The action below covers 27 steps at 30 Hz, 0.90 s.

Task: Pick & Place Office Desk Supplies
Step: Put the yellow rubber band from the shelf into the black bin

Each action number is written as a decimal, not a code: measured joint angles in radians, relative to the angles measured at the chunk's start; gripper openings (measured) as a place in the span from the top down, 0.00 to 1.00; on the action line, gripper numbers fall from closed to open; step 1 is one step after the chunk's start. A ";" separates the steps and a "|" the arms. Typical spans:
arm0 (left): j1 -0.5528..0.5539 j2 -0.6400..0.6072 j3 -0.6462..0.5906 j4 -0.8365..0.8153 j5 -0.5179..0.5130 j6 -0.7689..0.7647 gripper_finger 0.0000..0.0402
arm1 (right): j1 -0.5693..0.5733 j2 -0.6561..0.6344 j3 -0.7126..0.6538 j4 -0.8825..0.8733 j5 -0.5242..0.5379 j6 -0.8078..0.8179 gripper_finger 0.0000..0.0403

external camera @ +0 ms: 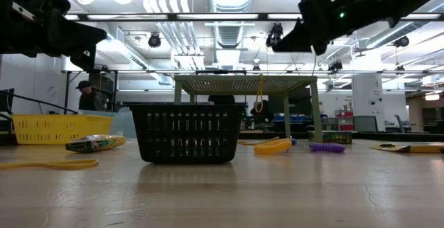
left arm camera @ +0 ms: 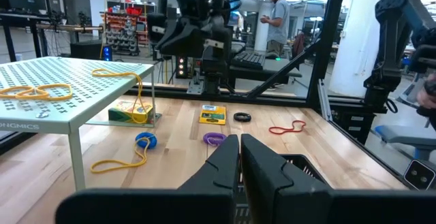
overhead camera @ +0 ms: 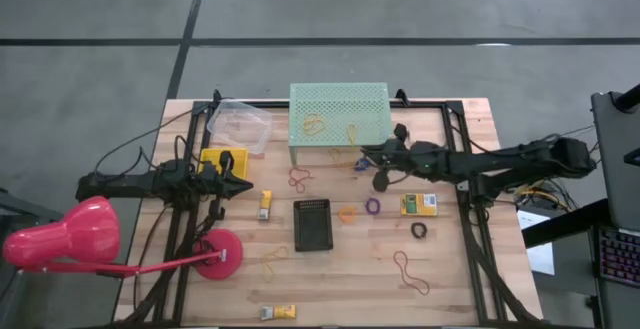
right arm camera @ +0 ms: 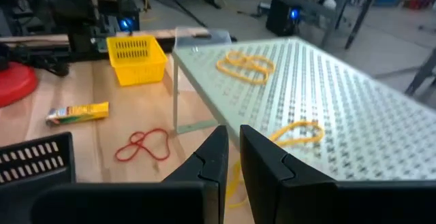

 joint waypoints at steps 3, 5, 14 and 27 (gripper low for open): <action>0.000 0.000 0.000 0.000 0.000 0.000 0.94 | -0.001 0.046 0.000 0.032 0.000 0.013 0.92; 0.000 0.000 0.000 0.000 0.000 0.000 0.94 | -0.001 0.077 0.000 0.063 -0.003 0.014 0.92; 0.000 0.000 0.000 0.000 0.000 0.000 0.94 | 0.001 0.171 0.000 0.088 -0.078 0.006 0.92; 0.000 0.000 0.000 0.000 0.000 0.000 0.94 | 0.065 0.230 0.016 0.097 0.025 0.063 0.92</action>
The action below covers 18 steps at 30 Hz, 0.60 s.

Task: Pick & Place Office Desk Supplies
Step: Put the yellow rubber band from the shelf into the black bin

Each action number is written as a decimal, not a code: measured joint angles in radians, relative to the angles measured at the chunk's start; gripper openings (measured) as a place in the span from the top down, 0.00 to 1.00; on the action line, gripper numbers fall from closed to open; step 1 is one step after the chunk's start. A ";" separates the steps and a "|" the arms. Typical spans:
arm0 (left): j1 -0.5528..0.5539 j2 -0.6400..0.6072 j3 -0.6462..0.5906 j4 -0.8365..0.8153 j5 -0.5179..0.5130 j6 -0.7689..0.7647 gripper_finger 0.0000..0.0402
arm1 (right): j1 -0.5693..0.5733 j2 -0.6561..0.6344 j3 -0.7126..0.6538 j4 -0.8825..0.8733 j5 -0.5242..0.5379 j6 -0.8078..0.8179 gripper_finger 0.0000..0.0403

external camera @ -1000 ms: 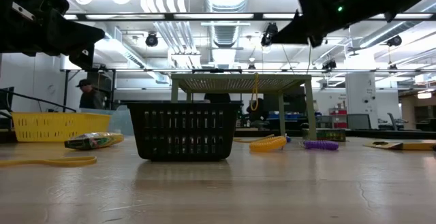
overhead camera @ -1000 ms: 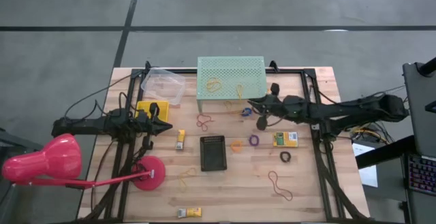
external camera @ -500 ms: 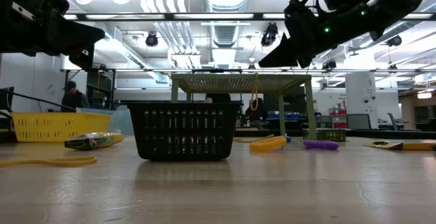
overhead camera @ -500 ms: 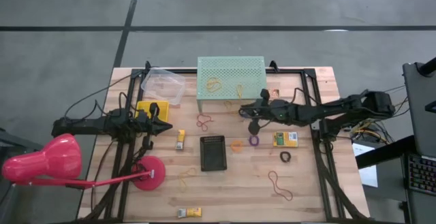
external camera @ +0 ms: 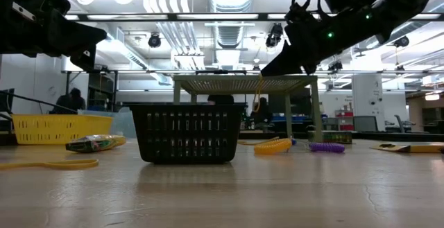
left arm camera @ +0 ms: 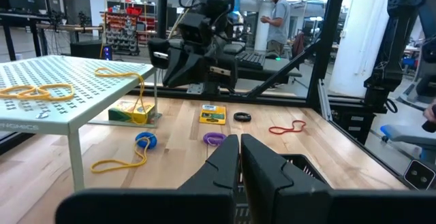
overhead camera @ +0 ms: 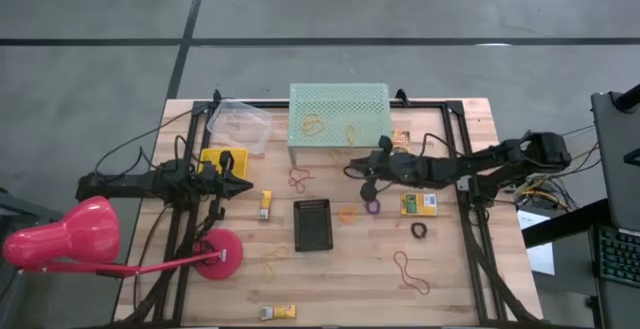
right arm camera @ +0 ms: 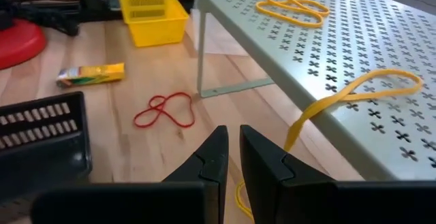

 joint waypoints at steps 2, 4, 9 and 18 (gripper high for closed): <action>0.000 0.000 0.000 0.000 0.000 0.000 0.94 | 0.036 0.012 0.001 0.010 0.081 -0.020 0.92; 0.000 0.000 0.000 0.000 0.000 0.000 0.94 | 0.064 0.012 -0.001 0.026 0.131 -0.025 0.92; 0.000 0.000 0.000 0.000 0.000 0.000 0.94 | 0.097 0.009 0.000 0.034 0.186 -0.065 0.92; 0.000 0.000 0.000 0.000 0.000 0.000 0.94 | 0.192 0.035 0.000 0.049 0.368 0.066 0.92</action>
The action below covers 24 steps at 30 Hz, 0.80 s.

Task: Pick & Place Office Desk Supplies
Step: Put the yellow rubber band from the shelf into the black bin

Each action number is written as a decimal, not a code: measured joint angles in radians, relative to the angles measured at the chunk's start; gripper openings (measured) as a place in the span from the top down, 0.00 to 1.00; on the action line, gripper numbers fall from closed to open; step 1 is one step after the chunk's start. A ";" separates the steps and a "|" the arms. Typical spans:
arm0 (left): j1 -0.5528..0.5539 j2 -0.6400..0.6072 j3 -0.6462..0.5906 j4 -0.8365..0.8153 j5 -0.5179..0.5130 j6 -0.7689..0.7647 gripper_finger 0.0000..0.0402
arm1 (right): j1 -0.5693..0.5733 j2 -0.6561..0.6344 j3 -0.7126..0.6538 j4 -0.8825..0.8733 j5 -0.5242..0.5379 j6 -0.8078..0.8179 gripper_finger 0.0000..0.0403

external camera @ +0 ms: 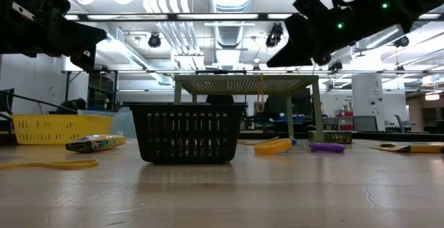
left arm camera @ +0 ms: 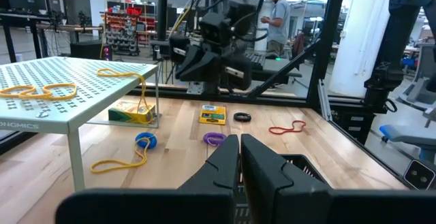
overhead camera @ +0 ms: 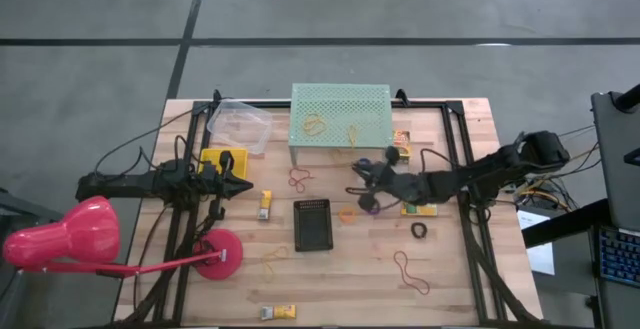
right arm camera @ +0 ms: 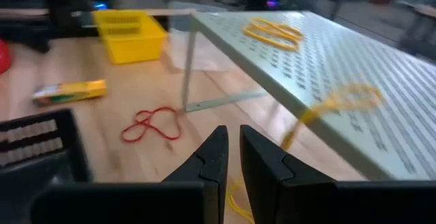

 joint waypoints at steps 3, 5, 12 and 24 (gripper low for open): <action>0.000 0.000 0.000 0.000 0.000 0.000 0.94 | 0.064 0.054 0.002 0.007 0.168 0.075 0.92; 0.000 0.000 0.000 0.000 0.000 0.000 0.94 | 0.105 0.107 0.016 0.006 0.308 0.106 0.92; 0.000 0.000 0.000 0.000 0.000 0.000 0.94 | 0.158 0.259 0.061 0.003 0.707 0.069 0.92; 0.000 0.000 0.000 0.000 0.000 0.000 0.94 | 0.157 0.246 0.013 -0.002 0.742 0.132 0.92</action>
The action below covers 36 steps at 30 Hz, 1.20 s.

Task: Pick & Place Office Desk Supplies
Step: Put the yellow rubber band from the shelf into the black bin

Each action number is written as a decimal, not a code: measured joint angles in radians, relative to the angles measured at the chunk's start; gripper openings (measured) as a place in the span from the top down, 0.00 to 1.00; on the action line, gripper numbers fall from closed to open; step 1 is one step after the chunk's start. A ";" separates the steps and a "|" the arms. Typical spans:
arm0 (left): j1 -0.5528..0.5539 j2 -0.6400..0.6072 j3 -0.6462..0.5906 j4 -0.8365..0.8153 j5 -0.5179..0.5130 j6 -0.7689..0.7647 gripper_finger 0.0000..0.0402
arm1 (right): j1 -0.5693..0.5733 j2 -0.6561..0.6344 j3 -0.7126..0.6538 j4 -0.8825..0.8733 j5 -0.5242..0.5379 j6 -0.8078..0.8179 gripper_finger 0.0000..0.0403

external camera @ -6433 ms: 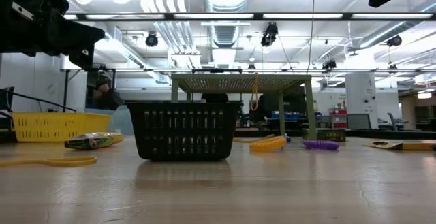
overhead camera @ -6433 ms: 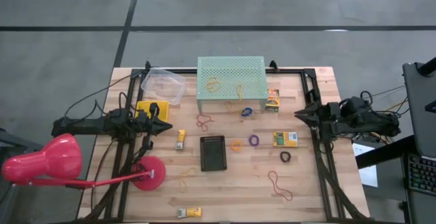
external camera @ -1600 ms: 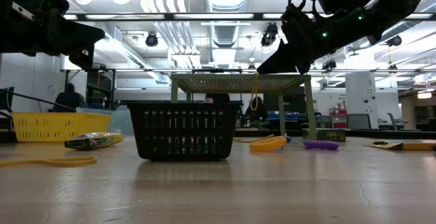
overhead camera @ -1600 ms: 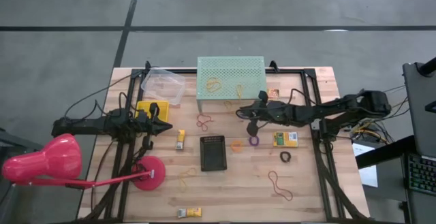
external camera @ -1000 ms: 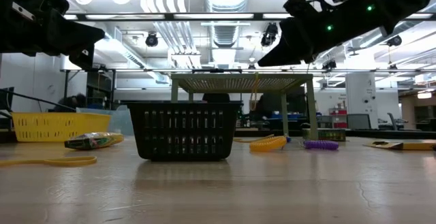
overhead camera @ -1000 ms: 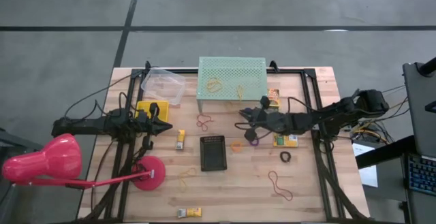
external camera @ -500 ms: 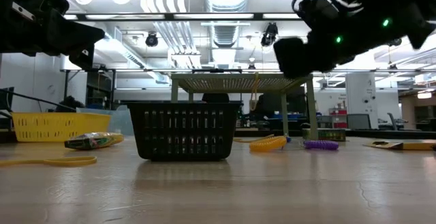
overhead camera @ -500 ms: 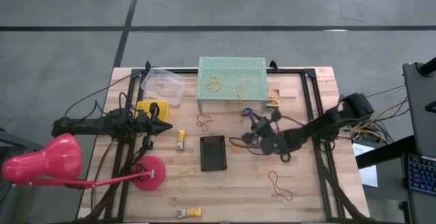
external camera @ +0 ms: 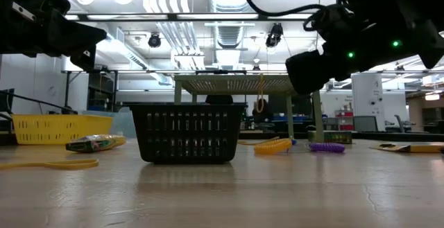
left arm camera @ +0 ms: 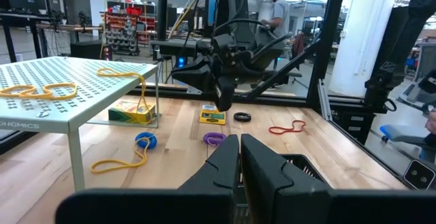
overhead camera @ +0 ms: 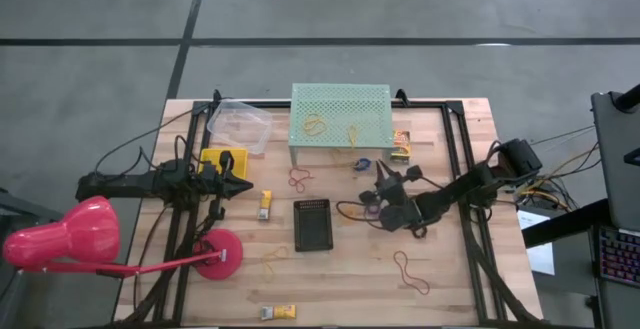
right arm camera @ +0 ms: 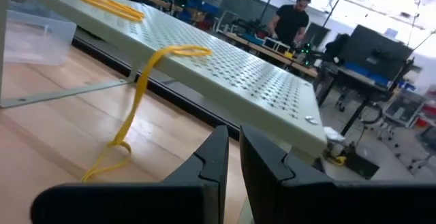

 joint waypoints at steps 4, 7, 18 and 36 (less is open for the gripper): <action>0.000 0.000 0.000 0.000 0.000 0.000 0.94 | -0.012 -0.003 0.000 0.001 -0.069 0.111 0.89; 0.000 0.000 0.000 0.000 0.000 0.000 0.94 | -0.036 -0.002 0.000 0.001 -0.128 0.192 0.83; 0.000 0.000 0.000 0.000 0.000 0.000 0.94 | -0.073 0.052 0.015 0.061 -0.213 0.191 0.64; 0.000 0.007 0.000 0.000 0.000 0.000 0.94 | -0.073 0.241 0.178 0.063 -0.177 0.080 0.61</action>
